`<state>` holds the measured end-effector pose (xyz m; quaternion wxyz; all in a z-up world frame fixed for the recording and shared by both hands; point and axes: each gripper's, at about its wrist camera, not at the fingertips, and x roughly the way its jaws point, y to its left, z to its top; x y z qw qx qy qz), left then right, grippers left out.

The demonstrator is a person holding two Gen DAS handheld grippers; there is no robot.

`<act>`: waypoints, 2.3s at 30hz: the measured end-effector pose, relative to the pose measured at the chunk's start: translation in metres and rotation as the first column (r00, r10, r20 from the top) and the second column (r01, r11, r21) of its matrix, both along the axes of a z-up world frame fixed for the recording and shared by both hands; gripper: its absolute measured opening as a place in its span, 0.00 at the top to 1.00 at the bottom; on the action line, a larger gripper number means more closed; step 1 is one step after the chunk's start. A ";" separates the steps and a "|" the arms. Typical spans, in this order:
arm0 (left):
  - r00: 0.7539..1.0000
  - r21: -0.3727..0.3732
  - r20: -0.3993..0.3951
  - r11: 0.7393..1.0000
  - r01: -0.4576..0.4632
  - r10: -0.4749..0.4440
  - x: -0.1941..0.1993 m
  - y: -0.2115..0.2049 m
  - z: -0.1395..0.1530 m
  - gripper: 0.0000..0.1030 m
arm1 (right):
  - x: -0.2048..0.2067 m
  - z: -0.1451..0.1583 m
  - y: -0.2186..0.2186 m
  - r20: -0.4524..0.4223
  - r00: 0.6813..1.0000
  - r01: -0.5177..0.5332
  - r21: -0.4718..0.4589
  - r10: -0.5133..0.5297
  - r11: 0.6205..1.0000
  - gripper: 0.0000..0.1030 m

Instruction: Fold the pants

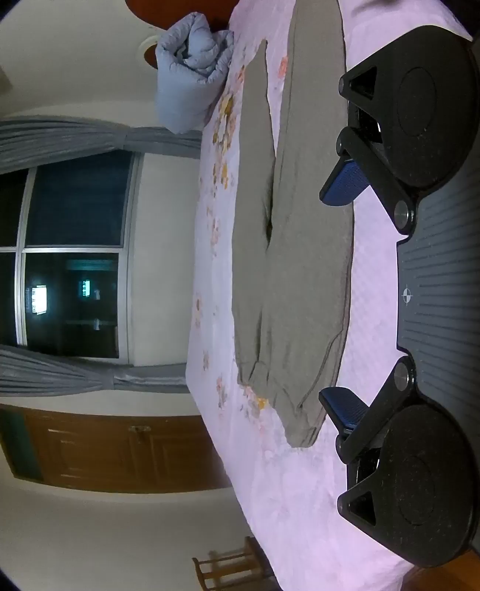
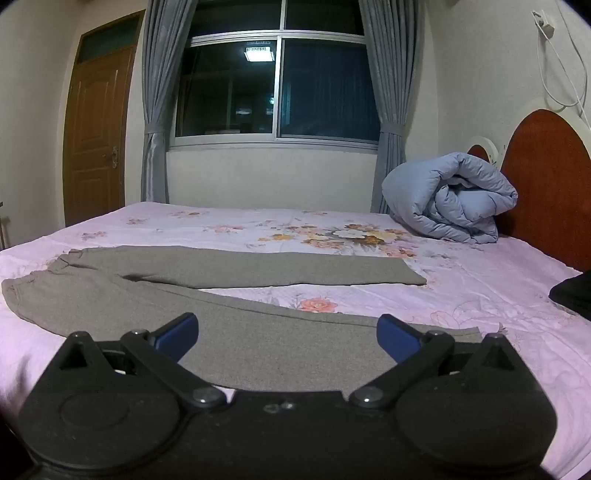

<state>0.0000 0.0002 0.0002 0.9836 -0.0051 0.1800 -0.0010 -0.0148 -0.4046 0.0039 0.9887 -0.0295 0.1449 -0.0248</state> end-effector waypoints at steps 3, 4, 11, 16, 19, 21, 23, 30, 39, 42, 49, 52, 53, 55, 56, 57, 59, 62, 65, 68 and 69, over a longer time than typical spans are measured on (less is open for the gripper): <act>1.000 0.003 0.010 1.000 -0.005 0.005 -0.001 0.000 0.000 0.00 | 0.000 0.000 0.000 -0.005 1.000 0.000 0.000 0.000 1.000 0.06; 1.000 0.007 0.012 1.000 -0.005 0.005 -0.002 0.000 0.001 0.00 | 0.000 0.000 -0.001 -0.005 1.000 0.000 0.000 0.000 1.000 0.06; 1.000 0.009 0.005 1.000 -0.002 0.002 0.000 0.004 -0.006 0.00 | 0.000 0.000 -0.001 -0.005 1.000 0.000 -0.001 0.000 1.000 0.06; 1.000 0.012 0.005 1.000 -0.001 0.001 0.000 0.001 -0.004 0.00 | 0.000 0.000 -0.001 -0.005 1.000 0.000 -0.001 0.000 1.000 0.06; 1.000 0.012 0.006 1.000 -0.001 0.001 0.001 0.005 -0.004 0.00 | 0.000 0.000 -0.001 -0.005 1.000 0.000 -0.001 0.000 1.000 0.06; 1.000 0.012 0.007 1.000 -0.001 0.001 0.001 0.005 -0.005 0.00 | 0.000 0.000 0.000 -0.005 1.000 0.000 -0.001 0.000 1.000 0.06; 1.000 0.013 0.006 1.000 -0.001 0.001 0.001 0.005 -0.004 0.00 | 0.000 0.000 0.000 -0.005 1.000 0.000 -0.002 0.000 1.000 0.06; 1.000 0.014 0.005 1.000 -0.001 0.001 0.000 0.004 -0.002 0.00 | 0.000 0.000 0.000 -0.005 1.000 0.000 -0.002 0.000 1.000 0.06; 1.000 0.016 0.005 1.000 -0.001 0.000 0.000 0.003 -0.002 0.00 | 0.000 0.000 0.000 -0.006 1.000 0.000 -0.002 0.000 1.000 0.06; 1.000 0.016 0.005 1.000 -0.001 0.001 0.000 0.003 -0.002 0.00 | 0.000 0.000 0.001 -0.006 1.000 0.000 -0.003 0.000 1.000 0.06; 1.000 0.017 0.006 1.000 -0.001 0.001 0.000 0.003 -0.002 0.00 | 0.000 0.000 0.001 -0.005 1.000 0.001 -0.003 -0.001 1.000 0.06; 1.000 0.017 0.005 1.000 -0.001 0.001 0.000 0.003 -0.002 0.00 | 0.000 0.000 0.001 -0.005 1.000 0.001 -0.003 -0.001 1.000 0.06; 1.000 0.018 0.005 1.000 -0.001 0.001 0.000 0.003 -0.002 0.00 | 0.000 0.000 0.001 -0.005 1.000 0.001 -0.003 -0.001 1.000 0.06; 1.000 0.018 0.004 1.000 0.000 0.000 0.001 0.002 -0.002 0.00 | 0.000 0.000 0.001 -0.006 1.000 0.001 -0.003 -0.001 1.000 0.06; 1.000 0.018 0.005 1.000 0.000 0.000 0.001 0.002 -0.002 0.00 | 0.000 0.000 0.001 -0.005 1.000 0.001 -0.003 -0.001 1.000 0.06; 1.000 0.018 0.004 1.000 0.000 0.000 0.001 0.002 -0.002 0.00 | 0.000 0.000 0.001 -0.005 1.000 0.001 -0.004 -0.001 1.000 0.06; 1.000 0.018 0.004 1.000 0.000 0.000 0.001 0.002 -0.003 0.00 | 0.000 0.000 0.001 -0.006 1.000 0.000 -0.004 0.000 1.000 0.06; 1.000 0.019 0.004 1.000 0.000 0.000 0.001 0.002 -0.003 0.00 | 0.000 0.000 0.001 -0.006 1.000 0.001 -0.004 -0.001 1.000 0.06; 1.000 0.019 0.005 1.000 0.000 0.000 0.001 0.002 -0.003 0.00 | 0.000 0.000 0.001 -0.006 1.000 0.000 -0.004 0.000 1.000 0.06; 1.000 0.021 0.004 1.000 0.001 -0.001 0.001 0.002 -0.002 0.00 | 0.000 0.000 0.001 -0.006 1.000 0.001 -0.004 -0.001 1.000 0.06; 1.000 0.021 0.004 1.000 0.001 -0.001 0.002 0.002 -0.002 0.00 | 0.000 0.000 0.001 -0.005 1.000 0.001 -0.004 -0.001 1.000 0.06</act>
